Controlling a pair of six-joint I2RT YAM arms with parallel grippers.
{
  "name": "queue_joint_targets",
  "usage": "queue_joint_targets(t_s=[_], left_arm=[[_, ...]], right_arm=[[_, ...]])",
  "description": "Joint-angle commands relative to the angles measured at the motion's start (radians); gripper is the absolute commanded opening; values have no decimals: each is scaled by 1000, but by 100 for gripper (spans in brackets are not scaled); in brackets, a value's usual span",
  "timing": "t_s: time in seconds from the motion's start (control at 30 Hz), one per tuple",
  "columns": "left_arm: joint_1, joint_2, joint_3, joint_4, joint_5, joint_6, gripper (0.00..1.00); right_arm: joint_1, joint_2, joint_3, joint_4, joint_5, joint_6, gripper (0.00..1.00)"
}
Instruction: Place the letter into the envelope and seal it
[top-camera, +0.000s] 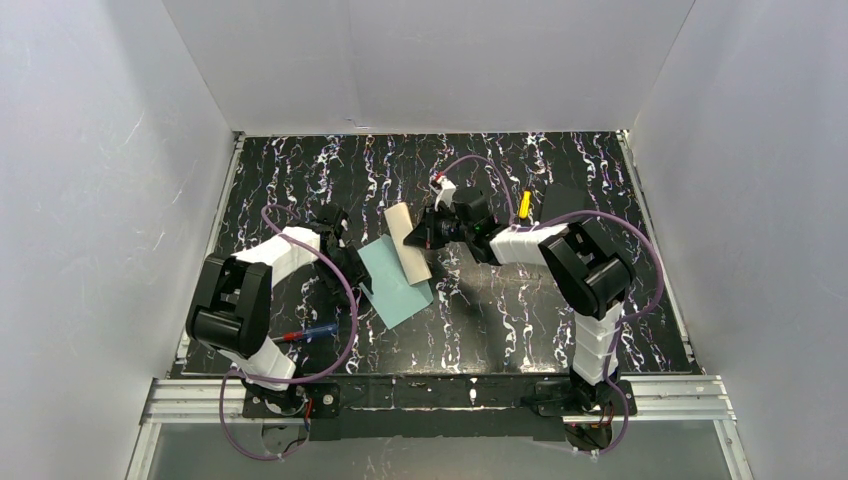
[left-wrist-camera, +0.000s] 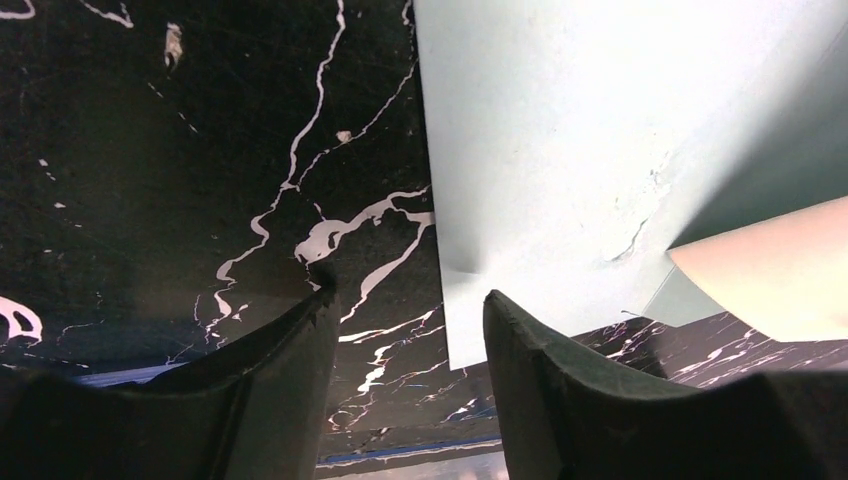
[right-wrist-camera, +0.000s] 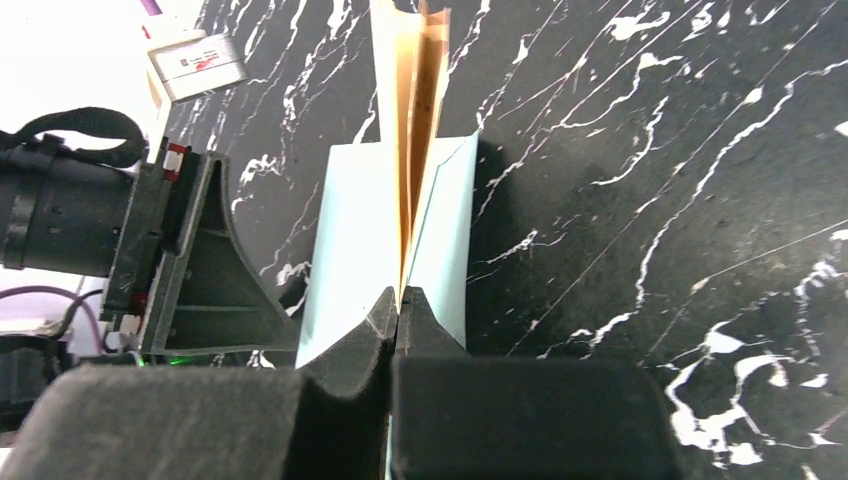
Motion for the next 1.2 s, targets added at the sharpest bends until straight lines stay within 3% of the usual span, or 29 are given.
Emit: queue_joint_targets(t_s=[0.0, 0.3, 0.73, 1.17], left_arm=[[0, 29, 18, -29, -30, -39, 52], [0, 14, -73, 96, -5, -162, 54], [0, 58, -79, 103, 10, -183, 51], [0, 112, -49, 85, 31, -150, 47]], right_arm=[[-7, 2, 46, -4, 53, -98, 1], [0, 59, -28, 156, 27, -35, 1], [23, 60, -126, 270, 40, -23, 1], [84, -34, -210, 383, 160, -156, 1]])
